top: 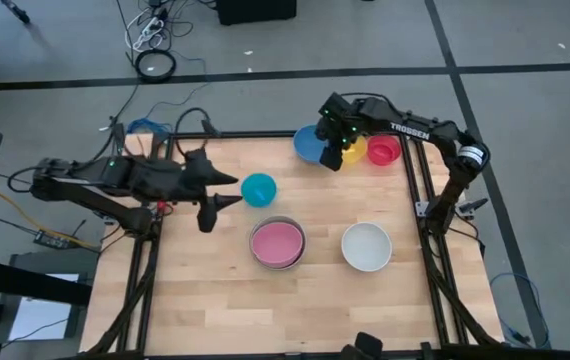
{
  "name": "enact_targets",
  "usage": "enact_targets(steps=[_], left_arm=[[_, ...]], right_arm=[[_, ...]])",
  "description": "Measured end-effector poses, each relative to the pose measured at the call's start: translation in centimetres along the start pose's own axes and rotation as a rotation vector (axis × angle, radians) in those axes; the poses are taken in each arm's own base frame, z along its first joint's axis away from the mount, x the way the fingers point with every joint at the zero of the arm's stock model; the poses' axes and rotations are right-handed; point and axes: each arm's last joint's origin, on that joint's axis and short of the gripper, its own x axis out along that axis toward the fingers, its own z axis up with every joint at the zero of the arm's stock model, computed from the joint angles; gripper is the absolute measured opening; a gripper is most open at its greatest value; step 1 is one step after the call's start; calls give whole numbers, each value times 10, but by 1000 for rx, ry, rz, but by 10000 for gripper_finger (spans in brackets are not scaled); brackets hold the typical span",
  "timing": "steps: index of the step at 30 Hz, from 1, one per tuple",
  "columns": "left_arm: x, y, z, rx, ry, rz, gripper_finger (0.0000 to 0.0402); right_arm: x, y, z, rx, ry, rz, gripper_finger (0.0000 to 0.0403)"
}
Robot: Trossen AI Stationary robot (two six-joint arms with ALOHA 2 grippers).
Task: Nest bowls inside each other
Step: Stack the blue bowl on top of the pink bowl
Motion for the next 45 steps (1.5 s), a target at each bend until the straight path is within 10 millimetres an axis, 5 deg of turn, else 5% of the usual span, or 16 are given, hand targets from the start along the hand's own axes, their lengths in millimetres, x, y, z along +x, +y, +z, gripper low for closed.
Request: enact_targets(steps=[23,45], left_arm=[[-26,-6,41,19,-173,-99,237],[-26,-6,41,22,-174,-91,237]], right_arm=[[81,-7,3,-2,82,47,208],[74,-8,11,-73,90,-102,158]])
